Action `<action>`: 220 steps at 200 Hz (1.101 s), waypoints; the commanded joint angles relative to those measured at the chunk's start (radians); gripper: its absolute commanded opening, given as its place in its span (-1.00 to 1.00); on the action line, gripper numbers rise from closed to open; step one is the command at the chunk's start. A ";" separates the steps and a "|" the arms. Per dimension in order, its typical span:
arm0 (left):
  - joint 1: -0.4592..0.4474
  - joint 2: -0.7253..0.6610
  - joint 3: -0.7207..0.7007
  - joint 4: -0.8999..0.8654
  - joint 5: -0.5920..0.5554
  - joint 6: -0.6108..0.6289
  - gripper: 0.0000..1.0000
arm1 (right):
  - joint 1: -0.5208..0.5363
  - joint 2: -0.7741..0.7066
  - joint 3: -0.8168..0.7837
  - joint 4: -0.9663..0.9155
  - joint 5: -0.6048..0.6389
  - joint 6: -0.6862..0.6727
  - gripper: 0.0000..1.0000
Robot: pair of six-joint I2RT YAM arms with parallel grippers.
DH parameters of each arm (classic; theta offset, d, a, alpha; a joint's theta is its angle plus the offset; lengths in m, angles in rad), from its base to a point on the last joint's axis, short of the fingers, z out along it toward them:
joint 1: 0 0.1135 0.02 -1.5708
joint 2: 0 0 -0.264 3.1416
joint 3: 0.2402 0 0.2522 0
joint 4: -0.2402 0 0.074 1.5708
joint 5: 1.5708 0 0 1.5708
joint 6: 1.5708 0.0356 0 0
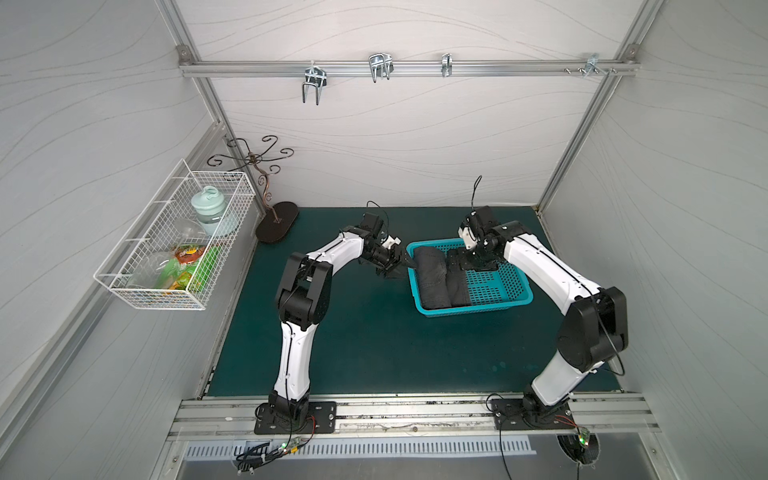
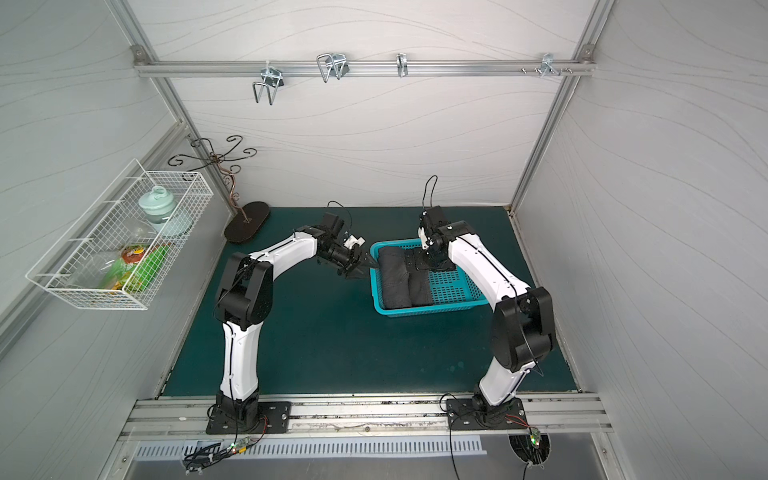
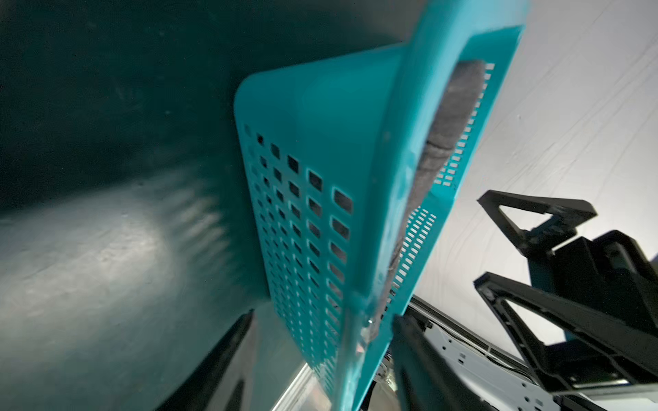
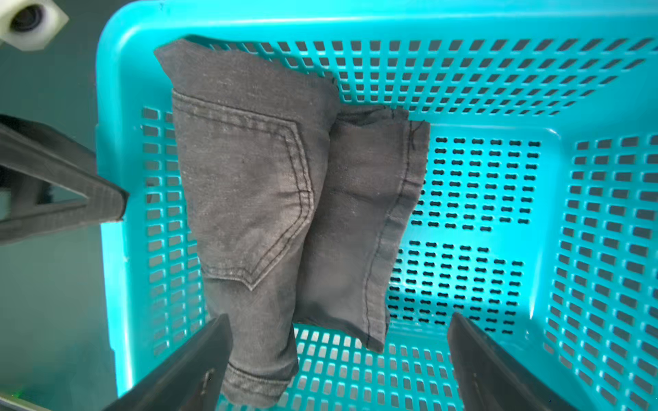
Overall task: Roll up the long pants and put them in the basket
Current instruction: Place the long pant in the bin, then reset both arms
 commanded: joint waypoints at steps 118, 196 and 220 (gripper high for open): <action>0.007 -0.532 -0.067 0.098 -0.558 0.253 0.98 | -0.002 -0.333 -0.106 0.135 0.131 -0.091 0.98; 0.190 -1.108 -0.729 0.371 -1.165 0.468 0.98 | -0.257 -0.791 -0.612 0.315 0.386 -0.096 0.98; 0.251 -1.191 -0.834 0.358 -1.148 0.445 0.98 | -0.457 -0.867 -0.722 0.343 0.314 0.034 0.98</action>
